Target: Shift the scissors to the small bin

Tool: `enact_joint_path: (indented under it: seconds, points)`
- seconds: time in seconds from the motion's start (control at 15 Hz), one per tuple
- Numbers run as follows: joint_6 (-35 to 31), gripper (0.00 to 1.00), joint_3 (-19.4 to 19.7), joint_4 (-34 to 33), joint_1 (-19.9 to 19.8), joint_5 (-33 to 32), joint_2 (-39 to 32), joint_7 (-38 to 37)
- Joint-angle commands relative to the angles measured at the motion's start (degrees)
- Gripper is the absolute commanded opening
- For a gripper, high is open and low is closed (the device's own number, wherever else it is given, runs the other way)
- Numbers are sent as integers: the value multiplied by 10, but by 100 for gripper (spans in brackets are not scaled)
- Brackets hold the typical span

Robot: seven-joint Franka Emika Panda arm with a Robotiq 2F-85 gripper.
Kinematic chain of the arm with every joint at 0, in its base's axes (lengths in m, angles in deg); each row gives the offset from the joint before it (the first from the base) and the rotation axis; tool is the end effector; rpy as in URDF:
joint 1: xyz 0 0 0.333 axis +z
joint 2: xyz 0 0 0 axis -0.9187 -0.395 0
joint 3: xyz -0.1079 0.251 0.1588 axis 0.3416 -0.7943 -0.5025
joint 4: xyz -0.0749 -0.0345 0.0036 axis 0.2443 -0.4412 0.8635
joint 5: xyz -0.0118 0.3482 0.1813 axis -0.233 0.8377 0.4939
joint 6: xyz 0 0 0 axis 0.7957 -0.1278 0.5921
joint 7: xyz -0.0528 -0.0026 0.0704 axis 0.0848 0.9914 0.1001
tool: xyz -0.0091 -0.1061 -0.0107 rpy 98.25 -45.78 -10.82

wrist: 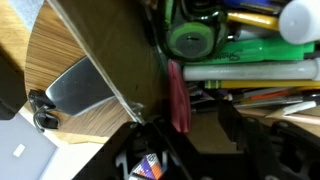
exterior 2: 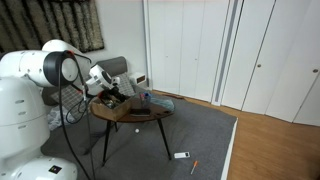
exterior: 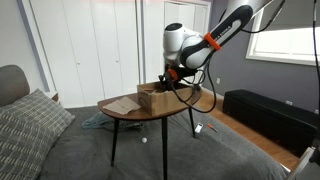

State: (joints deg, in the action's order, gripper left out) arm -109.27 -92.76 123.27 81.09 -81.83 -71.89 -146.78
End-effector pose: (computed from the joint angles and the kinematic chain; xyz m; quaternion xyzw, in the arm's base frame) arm 0.5703 0.2045 0.3629 0.9545 -0.1421 0.2364 0.1131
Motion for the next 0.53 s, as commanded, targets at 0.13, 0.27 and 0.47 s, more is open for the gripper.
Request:
enact_joint_path:
  seconds: [0.13, 0.27, 0.47]
  points:
    - [-21, 20, 5, -2, 5, -24, -7, -16]
    - [-26, 15, 4, -3, 6, -23, -5, -15]
    - [-23, 6, 5, -4, 6, -25, -4, -15]
